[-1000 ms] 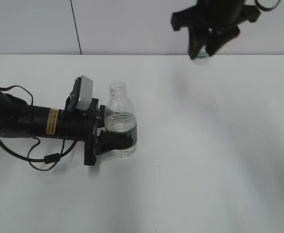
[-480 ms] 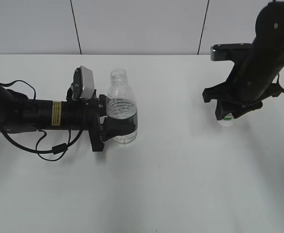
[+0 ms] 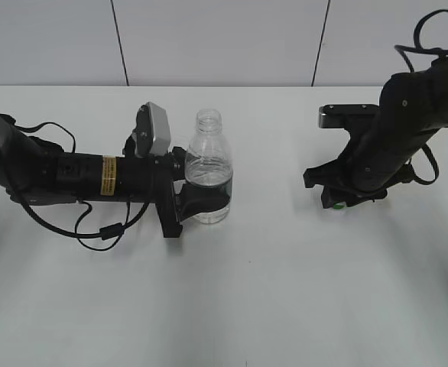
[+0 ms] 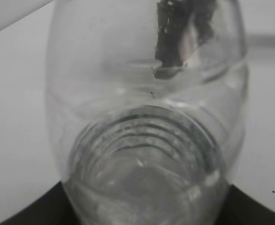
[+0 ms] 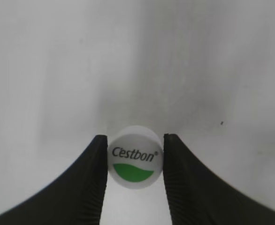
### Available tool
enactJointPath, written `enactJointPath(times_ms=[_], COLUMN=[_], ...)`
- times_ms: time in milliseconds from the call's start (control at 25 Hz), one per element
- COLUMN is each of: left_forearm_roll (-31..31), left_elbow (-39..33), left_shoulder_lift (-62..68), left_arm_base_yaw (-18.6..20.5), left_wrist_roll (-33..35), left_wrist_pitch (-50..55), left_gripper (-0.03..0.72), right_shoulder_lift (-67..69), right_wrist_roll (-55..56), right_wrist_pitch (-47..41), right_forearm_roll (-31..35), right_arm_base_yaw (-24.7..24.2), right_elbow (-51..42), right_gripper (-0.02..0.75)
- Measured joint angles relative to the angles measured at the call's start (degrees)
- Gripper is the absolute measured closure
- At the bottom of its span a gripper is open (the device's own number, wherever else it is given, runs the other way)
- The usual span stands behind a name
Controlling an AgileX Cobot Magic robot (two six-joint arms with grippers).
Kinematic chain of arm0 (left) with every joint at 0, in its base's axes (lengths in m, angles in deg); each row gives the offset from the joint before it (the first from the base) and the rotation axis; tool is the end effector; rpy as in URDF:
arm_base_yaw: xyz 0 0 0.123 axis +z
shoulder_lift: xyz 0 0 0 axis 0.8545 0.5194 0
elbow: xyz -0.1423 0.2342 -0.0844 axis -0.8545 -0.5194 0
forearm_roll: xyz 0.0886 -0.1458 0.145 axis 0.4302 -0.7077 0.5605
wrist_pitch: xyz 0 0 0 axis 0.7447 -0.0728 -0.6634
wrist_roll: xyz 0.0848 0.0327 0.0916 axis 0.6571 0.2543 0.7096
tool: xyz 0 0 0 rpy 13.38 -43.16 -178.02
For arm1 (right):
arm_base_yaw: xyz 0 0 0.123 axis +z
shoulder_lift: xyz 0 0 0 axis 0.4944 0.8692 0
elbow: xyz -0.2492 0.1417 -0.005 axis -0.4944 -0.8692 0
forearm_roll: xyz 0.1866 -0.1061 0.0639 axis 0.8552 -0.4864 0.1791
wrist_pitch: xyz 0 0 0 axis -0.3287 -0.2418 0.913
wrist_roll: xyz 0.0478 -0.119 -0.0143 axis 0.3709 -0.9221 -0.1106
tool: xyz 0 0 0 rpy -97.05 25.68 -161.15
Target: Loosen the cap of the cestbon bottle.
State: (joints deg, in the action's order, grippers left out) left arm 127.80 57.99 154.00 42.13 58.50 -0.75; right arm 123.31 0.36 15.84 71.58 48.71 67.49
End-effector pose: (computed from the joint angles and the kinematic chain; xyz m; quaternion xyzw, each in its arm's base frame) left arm 0.3446 -0.2157 0.0925 0.5343 0.6129 -0.3595 0.4579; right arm 0.3465 0.1234 0.1014 -0.1141 0.9801 0.0479 0.1550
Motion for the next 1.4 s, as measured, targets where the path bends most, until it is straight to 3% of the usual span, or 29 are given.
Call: enactJointPath(times_ms=[360,440,560,640,840,1120,1400], left_forearm_roll=[-1.0,-1.1,-1.1,-1.2,-1.2,-1.1,11.5], left_elbow=[0.2,0.2,0.2,0.2,0.2,0.3,0.3], left_shoulder_lift=[0.0,0.0,0.0,0.0,0.0,0.0,0.0], left_arm_base_yaw=[0.0,0.0,0.0,0.0,0.0,2.2,8.9], left_wrist_roll=[0.0,0.0,0.0,0.0,0.0,-0.2,-5.8], left_wrist_pitch=[0.7,0.7,0.7,0.7,0.7,-0.5,-1.6], left_gripper=[0.319,0.319,0.319,0.319,0.319,0.150,0.127], right_shoulder_lift=[1.7,1.7,1.6,1.2,-1.4,-3.5,-3.5], right_wrist_roll=[0.0,0.0,0.0,0.0,0.0,0.0,0.0], right_wrist_pitch=[3.0,2.8,2.0,1.9,1.8,1.2,-0.8], right_forearm_roll=[1.3,1.3,1.3,1.3,1.4,1.4,1.3], right_arm_base_yaw=[0.0,0.0,0.0,0.0,0.0,0.0,0.0], right_elbow=[-0.1,-0.1,-0.2,-0.3,-0.3,-0.3,-0.3], right_gripper=[0.439,0.378,0.197,0.138,0.139,0.147,0.148])
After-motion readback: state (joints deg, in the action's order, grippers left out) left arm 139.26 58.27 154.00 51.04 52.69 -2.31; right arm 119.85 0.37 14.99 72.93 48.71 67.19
